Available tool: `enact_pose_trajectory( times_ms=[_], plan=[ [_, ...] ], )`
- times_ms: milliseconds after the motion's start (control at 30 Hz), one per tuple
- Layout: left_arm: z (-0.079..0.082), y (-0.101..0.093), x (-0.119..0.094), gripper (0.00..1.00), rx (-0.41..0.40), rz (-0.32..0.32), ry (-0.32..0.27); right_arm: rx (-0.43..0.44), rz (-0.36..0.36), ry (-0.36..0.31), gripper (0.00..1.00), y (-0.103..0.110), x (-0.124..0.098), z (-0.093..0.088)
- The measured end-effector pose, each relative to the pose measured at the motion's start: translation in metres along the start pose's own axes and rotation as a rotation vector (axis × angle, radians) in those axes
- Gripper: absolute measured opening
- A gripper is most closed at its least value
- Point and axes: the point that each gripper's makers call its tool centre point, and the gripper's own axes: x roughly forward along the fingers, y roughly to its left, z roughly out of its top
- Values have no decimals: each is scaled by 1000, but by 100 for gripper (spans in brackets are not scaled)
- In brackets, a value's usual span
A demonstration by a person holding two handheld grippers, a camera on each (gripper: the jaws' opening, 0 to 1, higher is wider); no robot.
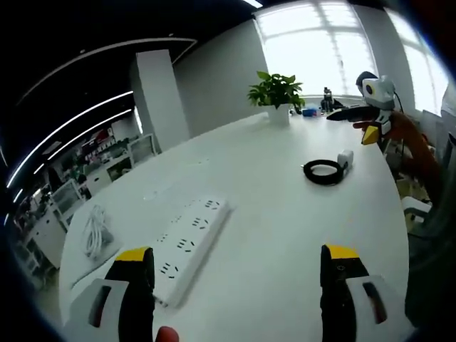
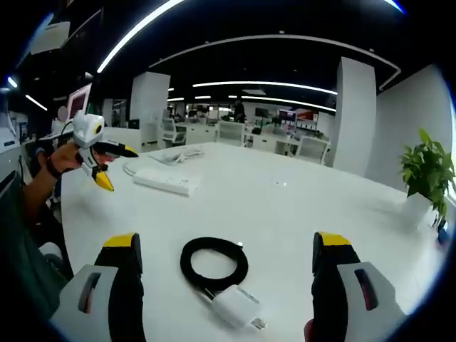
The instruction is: Straighten the power strip on the desk, plug the charger into it
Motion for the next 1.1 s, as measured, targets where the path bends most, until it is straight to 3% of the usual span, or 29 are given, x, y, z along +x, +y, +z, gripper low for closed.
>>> enact_pose_trajectory(
  times_ms=[600,1100],
  plan=[
    [11,15,12,99,-5,-66,1,11,0,8,100,2,5,-5],
    [16,30,21,99,41,-73,50,10,15,6,99,4,6,-6]
  ],
)
